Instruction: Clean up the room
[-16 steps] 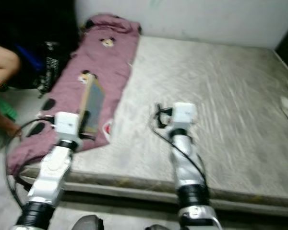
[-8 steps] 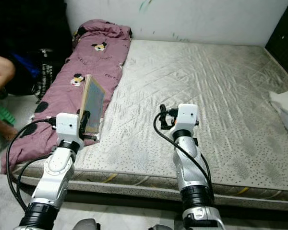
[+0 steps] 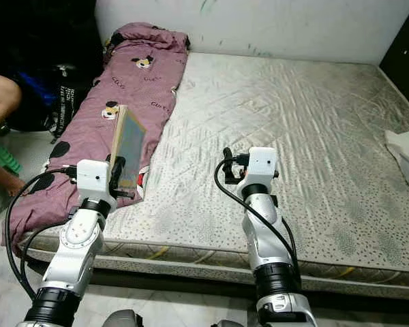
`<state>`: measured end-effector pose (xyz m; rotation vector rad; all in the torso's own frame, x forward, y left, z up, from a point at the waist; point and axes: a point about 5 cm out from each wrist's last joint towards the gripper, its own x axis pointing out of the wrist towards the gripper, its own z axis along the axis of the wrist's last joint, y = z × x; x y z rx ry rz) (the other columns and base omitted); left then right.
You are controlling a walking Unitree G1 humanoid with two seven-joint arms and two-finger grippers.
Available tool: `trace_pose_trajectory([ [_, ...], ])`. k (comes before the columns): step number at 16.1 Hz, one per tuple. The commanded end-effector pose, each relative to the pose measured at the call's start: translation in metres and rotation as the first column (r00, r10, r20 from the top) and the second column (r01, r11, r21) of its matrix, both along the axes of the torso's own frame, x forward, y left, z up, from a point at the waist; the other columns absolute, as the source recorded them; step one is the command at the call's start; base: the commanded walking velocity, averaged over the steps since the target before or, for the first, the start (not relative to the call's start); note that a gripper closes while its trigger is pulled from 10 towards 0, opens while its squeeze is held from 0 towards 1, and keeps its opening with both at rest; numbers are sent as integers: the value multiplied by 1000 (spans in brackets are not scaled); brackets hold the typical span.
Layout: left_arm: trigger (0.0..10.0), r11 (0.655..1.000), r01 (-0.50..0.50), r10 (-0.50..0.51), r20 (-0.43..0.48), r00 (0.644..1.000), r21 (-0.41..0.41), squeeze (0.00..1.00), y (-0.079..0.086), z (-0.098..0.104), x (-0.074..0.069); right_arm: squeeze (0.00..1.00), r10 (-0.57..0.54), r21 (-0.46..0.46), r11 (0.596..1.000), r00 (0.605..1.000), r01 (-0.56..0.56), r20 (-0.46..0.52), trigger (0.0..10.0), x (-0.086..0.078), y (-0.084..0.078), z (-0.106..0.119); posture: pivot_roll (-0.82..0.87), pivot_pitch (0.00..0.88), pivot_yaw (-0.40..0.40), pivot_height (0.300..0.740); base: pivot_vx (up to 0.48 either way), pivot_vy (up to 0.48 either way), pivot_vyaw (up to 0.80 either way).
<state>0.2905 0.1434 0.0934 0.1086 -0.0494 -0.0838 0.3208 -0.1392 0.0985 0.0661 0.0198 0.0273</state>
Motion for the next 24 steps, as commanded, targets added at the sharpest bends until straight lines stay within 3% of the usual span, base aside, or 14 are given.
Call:
trace_pose_trajectory([
  [1, 10000, 1000, 5, -5, 59, 998, -3, 0, 0, 12, 4, 0, 25, -15, 1000, 999, -24, 23, 10000, 3, 3, 5, 58, 0, -11, 740, 0, 0, 0],
  [10, 10000, 1000, 25, -25, 47, 999, 10, 0, -3, 11, 4, 0, 19, -12, 1000, 1000, -19, 20, 10000, 3, 2, 4, 57, 0, -11, 740, 0, 0, -54],
  [24, 10000, 999, 39, -39, 49, 998, 2, 0, -6, 11, 4, 0, 20, -34, 999, 1000, -20, 20, 10000, 5, 0, 4, 56, 0, -17, 740, 0, -352, 0],
])
